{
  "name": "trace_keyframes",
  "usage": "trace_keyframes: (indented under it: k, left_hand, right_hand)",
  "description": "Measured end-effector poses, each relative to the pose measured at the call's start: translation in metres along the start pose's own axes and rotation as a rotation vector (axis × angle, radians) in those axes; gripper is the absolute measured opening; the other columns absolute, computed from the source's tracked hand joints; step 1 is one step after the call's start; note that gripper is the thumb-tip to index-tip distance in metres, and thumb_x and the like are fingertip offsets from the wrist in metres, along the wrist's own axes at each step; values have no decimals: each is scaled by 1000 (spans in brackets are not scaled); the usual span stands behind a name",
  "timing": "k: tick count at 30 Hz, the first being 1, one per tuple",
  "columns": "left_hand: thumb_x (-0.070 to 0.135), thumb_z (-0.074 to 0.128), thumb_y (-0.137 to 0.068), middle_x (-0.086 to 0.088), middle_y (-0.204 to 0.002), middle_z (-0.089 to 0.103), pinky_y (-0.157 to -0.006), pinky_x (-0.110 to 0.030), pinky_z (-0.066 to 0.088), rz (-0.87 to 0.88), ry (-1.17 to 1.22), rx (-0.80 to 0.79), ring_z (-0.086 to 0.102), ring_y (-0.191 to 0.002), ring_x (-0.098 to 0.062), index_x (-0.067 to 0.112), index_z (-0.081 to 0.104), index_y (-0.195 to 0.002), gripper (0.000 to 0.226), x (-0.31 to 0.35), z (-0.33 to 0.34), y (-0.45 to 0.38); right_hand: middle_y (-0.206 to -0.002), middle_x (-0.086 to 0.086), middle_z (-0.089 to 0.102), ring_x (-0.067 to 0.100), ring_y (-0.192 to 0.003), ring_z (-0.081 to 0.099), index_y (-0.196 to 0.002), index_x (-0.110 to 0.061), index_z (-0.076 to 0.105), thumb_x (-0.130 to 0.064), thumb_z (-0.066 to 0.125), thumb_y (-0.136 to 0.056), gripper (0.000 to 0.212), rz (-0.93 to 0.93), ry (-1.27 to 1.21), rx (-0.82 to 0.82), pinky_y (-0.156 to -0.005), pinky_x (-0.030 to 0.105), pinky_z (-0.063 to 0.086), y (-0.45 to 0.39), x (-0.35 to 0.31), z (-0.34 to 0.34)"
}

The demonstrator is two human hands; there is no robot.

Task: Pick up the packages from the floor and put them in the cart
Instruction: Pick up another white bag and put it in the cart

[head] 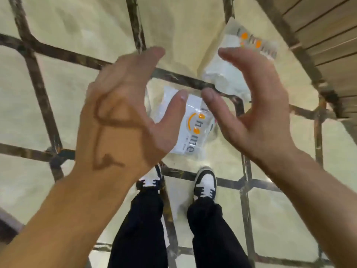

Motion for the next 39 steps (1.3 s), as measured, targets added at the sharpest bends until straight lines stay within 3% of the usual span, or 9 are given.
trace_keyframes:
  k: [8,11,14,18,21,24,28,31,39]
  left_hand:
    - [50,59,-95,-8,-136,63,-97,-46,47,-295,8,-154,56,-122,-31,15,52,-147,63,-112,158,64]
    - [66,66,-87,-14,-156,40,-103,-50,45,-719,37,-311,46,-137,-36,12,18,-162,104,-160,219,126]
    - [73,76,-69,-7,-166,28,-114,-43,36,-1161,511,-375,36,-148,-32,25,-8,-163,135,-182,275,183]
    - [81,79,-48,-3,-142,58,-95,-50,58,-1536,976,-319,60,-124,-30,29,29,-156,130,-190,322,208]
    - [79,77,-54,4,-124,73,-93,-50,58,-1417,1040,-255,71,-112,-26,37,51,-141,99,-196,319,190]
    - [87,75,-51,6,-110,78,-84,-42,63,-1267,870,-195,76,-98,-16,28,60,-128,99,-198,285,169]
    - [70,77,-61,4,-108,77,-60,-16,58,-1108,810,-125,77,-85,-9,19,62,-126,84,-171,215,135]
    - [61,82,-57,6,-109,77,-64,-16,58,-929,832,-28,76,-91,-6,21,58,-134,90,-137,155,88]
    - [52,78,-80,16,-122,67,-78,-10,54,-422,788,218,67,-103,8,21,42,-147,83,36,-26,-45]
  right_hand:
    - [-148,6,55,33,-134,52,-152,-18,49,-66,56,-93,77,123,198,-383,-107,52,43,-3,142,193]
    - [-164,10,37,38,-149,36,-163,-26,30,-82,56,-79,104,230,289,-586,-117,58,34,0,183,244]
    - [-168,8,31,36,-152,32,-165,-30,21,-84,66,-75,114,338,286,-688,-122,58,26,2,209,260]
    - [-158,1,49,35,-147,41,-159,-41,26,-95,67,-58,121,473,258,-739,-120,51,33,8,233,259]
    - [-137,-2,64,29,-129,59,-152,-46,34,-99,63,-52,117,593,144,-680,-109,48,48,24,239,248]
    - [-126,-8,69,22,-119,65,-147,-41,41,-94,65,-61,104,624,7,-564,-103,43,52,33,224,221]
    - [-107,-24,69,-12,-100,65,-138,-38,46,-67,75,-82,69,580,-182,-343,-84,12,49,20,177,155]
    - [-109,-23,69,-17,-95,65,-128,-43,40,-56,77,-86,58,537,-255,-197,-75,1,45,-8,137,91]
    - [-107,-52,55,-16,-106,60,-137,-43,42,-63,71,-88,60,329,-288,190,-84,8,48,-80,10,-137]
Point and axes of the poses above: each hand's wrist, its own y-axis away from the middle knuckle, its own z-axis out of the palm, x = y × z, the point moved 9 cm from there along -y, towards the middle knuckle
